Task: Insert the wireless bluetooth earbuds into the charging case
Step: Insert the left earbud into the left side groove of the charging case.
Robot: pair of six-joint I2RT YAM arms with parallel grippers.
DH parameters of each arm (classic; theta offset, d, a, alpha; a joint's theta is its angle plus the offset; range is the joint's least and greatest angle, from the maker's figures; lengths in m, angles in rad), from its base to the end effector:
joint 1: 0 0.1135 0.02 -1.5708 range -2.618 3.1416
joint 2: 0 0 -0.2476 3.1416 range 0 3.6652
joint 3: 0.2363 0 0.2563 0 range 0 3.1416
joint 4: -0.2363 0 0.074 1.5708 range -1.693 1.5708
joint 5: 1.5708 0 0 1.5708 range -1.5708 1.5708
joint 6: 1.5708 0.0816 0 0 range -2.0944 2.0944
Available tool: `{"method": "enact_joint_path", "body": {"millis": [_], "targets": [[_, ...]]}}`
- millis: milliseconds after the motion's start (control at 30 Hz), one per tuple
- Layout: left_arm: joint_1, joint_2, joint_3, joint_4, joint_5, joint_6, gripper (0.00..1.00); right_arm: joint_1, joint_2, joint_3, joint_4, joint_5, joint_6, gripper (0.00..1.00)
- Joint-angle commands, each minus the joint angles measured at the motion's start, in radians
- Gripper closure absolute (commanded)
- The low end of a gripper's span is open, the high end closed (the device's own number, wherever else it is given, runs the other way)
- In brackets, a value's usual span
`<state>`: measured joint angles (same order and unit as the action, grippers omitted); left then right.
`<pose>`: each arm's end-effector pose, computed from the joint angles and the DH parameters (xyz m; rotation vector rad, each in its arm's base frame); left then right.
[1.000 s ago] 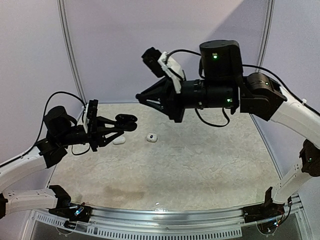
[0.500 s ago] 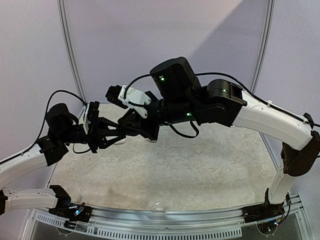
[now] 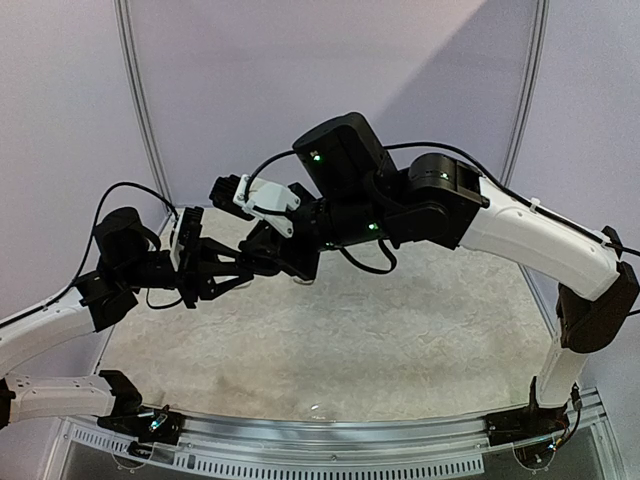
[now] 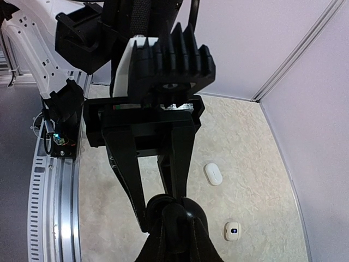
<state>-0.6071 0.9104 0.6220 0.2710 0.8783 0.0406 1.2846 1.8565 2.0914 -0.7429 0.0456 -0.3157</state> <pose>0.1696 -0.1943 0.2935 1.1677 1.2376 -1.1210 0.1317 0.4345 0.3918 -1.5040 1.4999 0.5385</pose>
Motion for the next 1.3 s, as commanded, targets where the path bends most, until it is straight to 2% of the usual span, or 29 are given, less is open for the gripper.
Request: {"method": "enact_joint_path", "body": {"millis": [0, 500, 667, 933, 1133, 1267], "targets": [[-0.014, 0.002, 0.027, 0.005, -0.008, 0.017, 1.00, 0.005, 0.028, 0.023, -0.045, -0.006, 0.001, 0.91], [-0.014, 0.005, 0.031, -0.012, -0.032, 0.015, 1.00, 0.005, 0.032, 0.028, -0.058, 0.016, 0.005, 0.90], [-0.014, 0.003, 0.024, 0.003, -0.028, -0.029, 1.00, 0.004, 0.013, 0.027, 0.004, 0.110, 0.024, 0.90], [-0.014, 0.004, 0.026, 0.045, -0.003, -0.037, 1.00, 0.004, 0.037, 0.033, -0.011, 0.185, 0.001, 0.90], [-0.014, 0.008, 0.013, 0.047, -0.032, -0.148, 1.00, 0.003, 0.029, 0.051, -0.005, 0.233, 0.026, 0.91], [-0.014, 0.012, 0.015, 0.026, -0.075, -0.157, 1.00, 0.003, 0.012, 0.052, 0.025, 0.212, 0.031, 0.91]]}}
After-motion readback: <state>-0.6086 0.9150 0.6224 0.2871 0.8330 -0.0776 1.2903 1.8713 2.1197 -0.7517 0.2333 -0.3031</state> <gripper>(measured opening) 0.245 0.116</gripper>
